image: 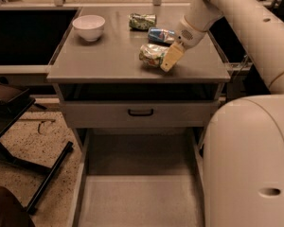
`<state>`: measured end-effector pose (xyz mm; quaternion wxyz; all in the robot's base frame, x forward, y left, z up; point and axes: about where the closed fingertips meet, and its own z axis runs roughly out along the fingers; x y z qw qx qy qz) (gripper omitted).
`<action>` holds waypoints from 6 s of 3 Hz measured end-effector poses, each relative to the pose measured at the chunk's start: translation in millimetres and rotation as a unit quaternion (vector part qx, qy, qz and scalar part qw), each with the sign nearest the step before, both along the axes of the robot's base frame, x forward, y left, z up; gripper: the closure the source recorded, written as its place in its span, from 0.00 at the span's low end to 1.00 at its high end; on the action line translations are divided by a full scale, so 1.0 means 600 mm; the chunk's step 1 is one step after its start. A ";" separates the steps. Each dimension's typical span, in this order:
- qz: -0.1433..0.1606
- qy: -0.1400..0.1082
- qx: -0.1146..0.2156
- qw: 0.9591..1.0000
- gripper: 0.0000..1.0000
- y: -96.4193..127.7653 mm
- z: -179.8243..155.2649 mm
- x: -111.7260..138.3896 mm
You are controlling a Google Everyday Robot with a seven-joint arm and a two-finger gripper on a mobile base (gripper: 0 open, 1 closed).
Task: Place 7up can into middle drawer
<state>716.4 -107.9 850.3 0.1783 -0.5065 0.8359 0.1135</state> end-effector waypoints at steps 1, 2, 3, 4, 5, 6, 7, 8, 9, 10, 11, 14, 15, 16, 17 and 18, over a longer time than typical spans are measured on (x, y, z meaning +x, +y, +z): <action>-0.006 -0.013 0.030 0.999 1.00 -0.056 0.040 -0.062; -0.005 -0.028 0.050 0.998 1.00 -0.113 0.086 -0.160; 0.015 -0.034 0.069 0.997 1.00 -0.117 0.090 -0.256; 0.034 -0.057 0.069 0.995 1.00 -0.093 0.063 -0.317; 0.042 -0.096 0.072 0.992 1.00 -0.039 0.005 -0.302; 0.042 -0.096 0.072 0.992 1.00 -0.039 0.005 -0.302; 0.026 -0.074 0.054 0.995 1.00 -0.049 -0.051 -0.316; -0.019 -0.022 0.028 0.999 1.00 -0.078 -0.196 -0.344; -0.075 0.036 0.050 0.995 1.00 -0.086 -0.355 -0.387; -0.112 0.091 0.124 0.982 1.00 -0.076 -0.455 -0.421; -0.118 0.109 0.137 0.978 1.00 -0.071 -0.479 -0.431; -0.136 0.125 0.157 0.970 1.00 0.013 -0.643 -0.467; -0.136 0.098 0.168 0.971 1.00 0.075 -0.675 -0.472; -0.115 0.077 0.185 0.973 1.00 0.194 -0.714 -0.471; -0.115 0.077 0.185 0.973 1.00 0.194 -0.714 -0.471; -0.126 0.067 0.174 0.974 1.00 0.200 -0.734 -0.449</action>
Offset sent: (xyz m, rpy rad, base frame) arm -0.1981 -0.1152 0.0894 0.1426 -0.0861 -0.0032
